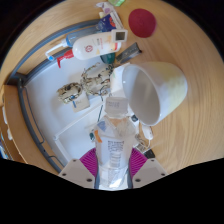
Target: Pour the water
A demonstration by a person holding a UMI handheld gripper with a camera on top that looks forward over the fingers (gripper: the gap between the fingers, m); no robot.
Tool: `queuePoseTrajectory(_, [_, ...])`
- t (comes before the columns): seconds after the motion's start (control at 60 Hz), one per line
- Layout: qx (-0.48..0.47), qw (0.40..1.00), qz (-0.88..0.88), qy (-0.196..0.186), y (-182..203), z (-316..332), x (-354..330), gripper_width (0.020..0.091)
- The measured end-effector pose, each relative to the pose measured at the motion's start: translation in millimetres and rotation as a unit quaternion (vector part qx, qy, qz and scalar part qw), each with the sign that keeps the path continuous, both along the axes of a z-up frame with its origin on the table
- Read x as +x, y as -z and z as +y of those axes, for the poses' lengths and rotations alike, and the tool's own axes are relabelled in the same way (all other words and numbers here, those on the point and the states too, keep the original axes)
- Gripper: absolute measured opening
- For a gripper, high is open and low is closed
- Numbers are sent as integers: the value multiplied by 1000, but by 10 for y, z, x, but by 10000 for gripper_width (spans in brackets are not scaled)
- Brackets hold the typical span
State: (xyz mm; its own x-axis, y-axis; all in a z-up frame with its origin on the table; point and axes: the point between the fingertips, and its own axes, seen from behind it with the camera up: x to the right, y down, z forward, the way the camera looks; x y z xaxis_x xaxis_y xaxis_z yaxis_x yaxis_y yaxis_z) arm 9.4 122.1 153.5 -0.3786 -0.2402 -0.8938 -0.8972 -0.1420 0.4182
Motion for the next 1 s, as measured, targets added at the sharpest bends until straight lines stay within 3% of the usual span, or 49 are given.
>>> queuePoseTrajectory(0.133, [19, 999, -49, -12, -238, 3, 28, 377])
queuePoseTrajectory(0.267, [68, 974, -211, -54, -726, -33, 73, 377])
queuePoseTrajectory(0.4, [91, 880, -454, -102, -1014, -118, 352, 377])
queuePoseTrajectory(0.483, [80, 794, -592, -110, -1056, -143, 701, 388])
queuePoseTrajectory(0.6, [36, 658, -741, -132, -821, -212, 1210, 394])
queuePoseTrajectory(0.667, [17, 609, -781, -137, -645, -222, 1465, 391])
queuePoseTrajectory(0.85, [-19, 578, -809, -104, -273, -285, 2071, 407])
queuePoseTrajectory(1.0, [-50, 555, -823, -106, 158, -248, 2445, 413])
